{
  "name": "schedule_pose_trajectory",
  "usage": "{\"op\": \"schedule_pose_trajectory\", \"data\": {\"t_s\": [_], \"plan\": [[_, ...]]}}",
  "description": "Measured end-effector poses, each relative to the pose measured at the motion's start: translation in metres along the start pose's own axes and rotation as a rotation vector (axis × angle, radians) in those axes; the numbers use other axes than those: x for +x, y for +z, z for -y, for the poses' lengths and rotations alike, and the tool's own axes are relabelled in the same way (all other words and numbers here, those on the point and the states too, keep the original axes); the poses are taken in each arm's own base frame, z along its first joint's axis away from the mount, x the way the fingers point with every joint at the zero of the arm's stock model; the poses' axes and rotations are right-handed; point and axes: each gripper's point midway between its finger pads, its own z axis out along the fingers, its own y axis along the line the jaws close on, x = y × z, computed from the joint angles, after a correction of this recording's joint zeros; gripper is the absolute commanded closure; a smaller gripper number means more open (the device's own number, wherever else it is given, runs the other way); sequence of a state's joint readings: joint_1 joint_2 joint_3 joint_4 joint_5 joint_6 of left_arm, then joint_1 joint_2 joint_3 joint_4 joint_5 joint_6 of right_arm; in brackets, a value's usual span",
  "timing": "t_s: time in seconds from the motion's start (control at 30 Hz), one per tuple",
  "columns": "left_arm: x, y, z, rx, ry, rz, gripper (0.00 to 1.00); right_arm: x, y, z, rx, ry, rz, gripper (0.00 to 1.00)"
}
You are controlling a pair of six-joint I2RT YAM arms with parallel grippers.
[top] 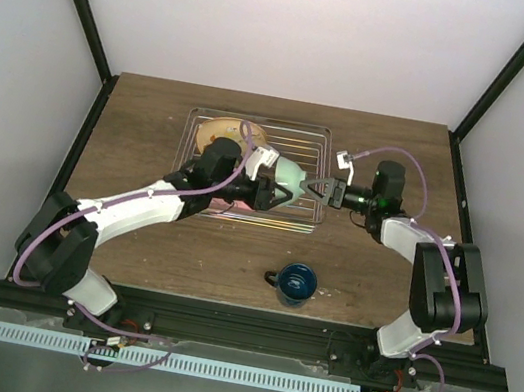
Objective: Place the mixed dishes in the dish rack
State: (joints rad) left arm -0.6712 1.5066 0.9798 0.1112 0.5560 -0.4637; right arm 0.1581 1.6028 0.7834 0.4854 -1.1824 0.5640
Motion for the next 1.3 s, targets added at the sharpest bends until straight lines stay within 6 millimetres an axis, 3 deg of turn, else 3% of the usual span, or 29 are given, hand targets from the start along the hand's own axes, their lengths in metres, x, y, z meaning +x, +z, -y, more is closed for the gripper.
{"op": "schedule_pose_trajectory", "data": {"t_s": [0.53, 0.8, 1.3], "plan": [[0.012, -0.002, -0.013, -0.07, 0.003, -0.043, 0.56, -0.001, -0.011, 0.02, 0.101, 0.022, 0.027, 0.65], [0.01, -0.016, -0.004, -0.081, 0.022, -0.044, 0.55, -0.002, -0.016, 0.034, 0.174, 0.033, 0.045, 0.65], [-0.006, -0.042, 0.011, -0.114, 0.074, 0.013, 0.55, -0.009, -0.02, 0.038, 0.267, 0.029, 0.039, 0.65]]}}
